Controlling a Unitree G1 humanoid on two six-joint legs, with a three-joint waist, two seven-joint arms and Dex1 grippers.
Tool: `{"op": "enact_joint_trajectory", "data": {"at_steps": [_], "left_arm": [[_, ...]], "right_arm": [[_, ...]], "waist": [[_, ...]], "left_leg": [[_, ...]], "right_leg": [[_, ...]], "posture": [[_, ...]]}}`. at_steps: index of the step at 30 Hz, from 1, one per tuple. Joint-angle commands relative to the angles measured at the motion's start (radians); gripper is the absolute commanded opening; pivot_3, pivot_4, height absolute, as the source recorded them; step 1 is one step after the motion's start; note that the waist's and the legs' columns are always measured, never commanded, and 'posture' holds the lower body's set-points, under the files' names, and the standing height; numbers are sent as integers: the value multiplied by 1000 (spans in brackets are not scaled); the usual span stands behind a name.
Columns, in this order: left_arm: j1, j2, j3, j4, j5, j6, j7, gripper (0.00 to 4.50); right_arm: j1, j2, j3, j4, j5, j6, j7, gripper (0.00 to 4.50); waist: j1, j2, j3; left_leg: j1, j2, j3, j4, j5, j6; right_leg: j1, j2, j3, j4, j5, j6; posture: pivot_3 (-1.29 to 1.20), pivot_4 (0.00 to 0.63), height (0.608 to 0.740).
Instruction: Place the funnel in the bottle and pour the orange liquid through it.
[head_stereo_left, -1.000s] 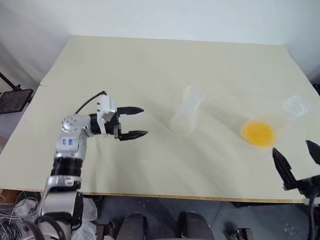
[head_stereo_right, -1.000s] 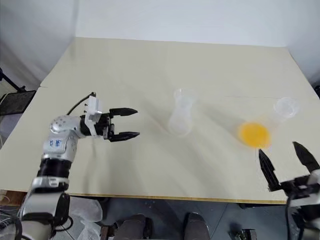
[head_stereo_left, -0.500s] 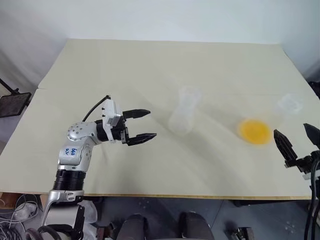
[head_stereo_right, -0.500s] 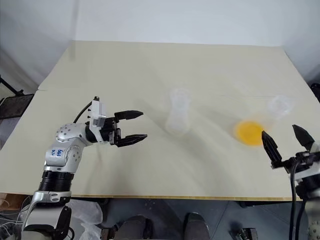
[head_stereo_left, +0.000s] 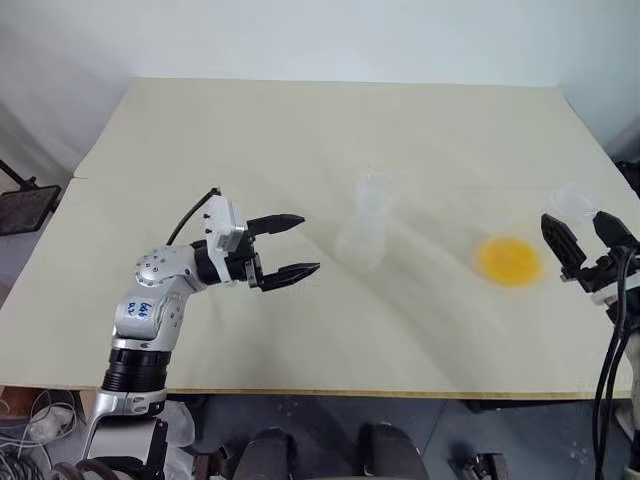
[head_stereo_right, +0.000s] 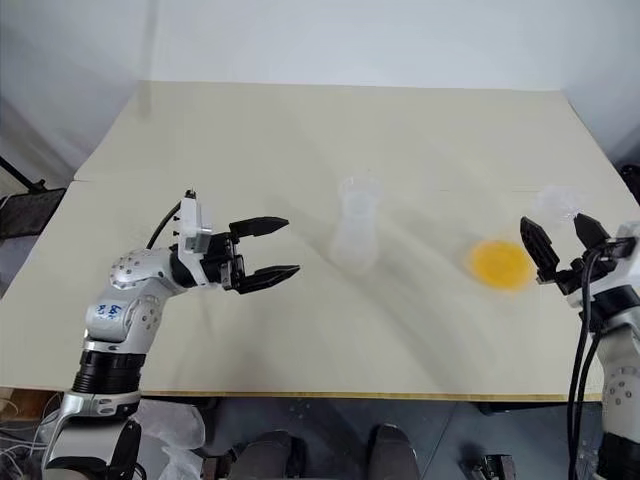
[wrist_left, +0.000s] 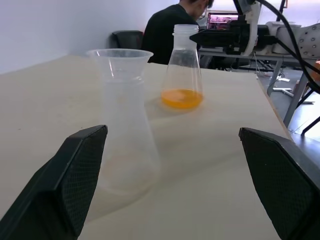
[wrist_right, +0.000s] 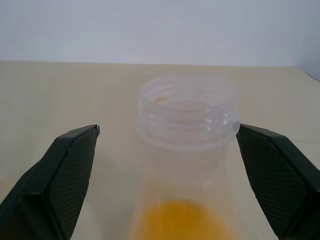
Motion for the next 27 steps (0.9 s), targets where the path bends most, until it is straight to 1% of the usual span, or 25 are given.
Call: {"op": "enact_joint_trajectory", "data": {"at_steps": [1,20,23,24,25,27], "left_arm": [[11,8,10,-52,-20,-9,12,4485],[9,5,3,-29,-11,-47,18,4485],[6,4,0,-22,-8,-55,16,4500],[5,4,-1,-18,-7,-59,16,4500],[4,4,-2,-15,-6,-62,16,4500],[2,4,-2,-11,-5,-68,16,4500]], "right_arm": [[-23,-18,2,22,-16,-6,12,4500],[-110,-6,6,120,-35,-29,48,4500],[-114,-6,9,125,-37,-28,51,3909],[-116,-6,10,128,-39,-27,52,3601],[-117,-6,10,129,-40,-27,53,3142],[-120,-6,9,130,-37,-25,57,2700]], "waist": [[0,0,0],[0,0,0],[-1,0,0],[-1,0,0],[-1,0,0],[-1,0,0]], "left_leg": [[0,0,0,0,0,0],[0,0,0,0,0,0],[0,0,0,0,0,0],[0,0,0,0,0,0],[0,0,0,0,0,0],[-1,0,0,0,0,0]], "right_leg": [[0,0,0,0,0,0],[0,0,0,-1,0,0],[0,0,0,-1,0,0],[0,0,0,-1,0,0],[0,0,0,-1,0,0],[0,0,0,-1,0,0]], "posture": [[0,150,740],[0,150,740],[0,150,740],[0,150,740],[0,150,740],[0,150,740]]}}
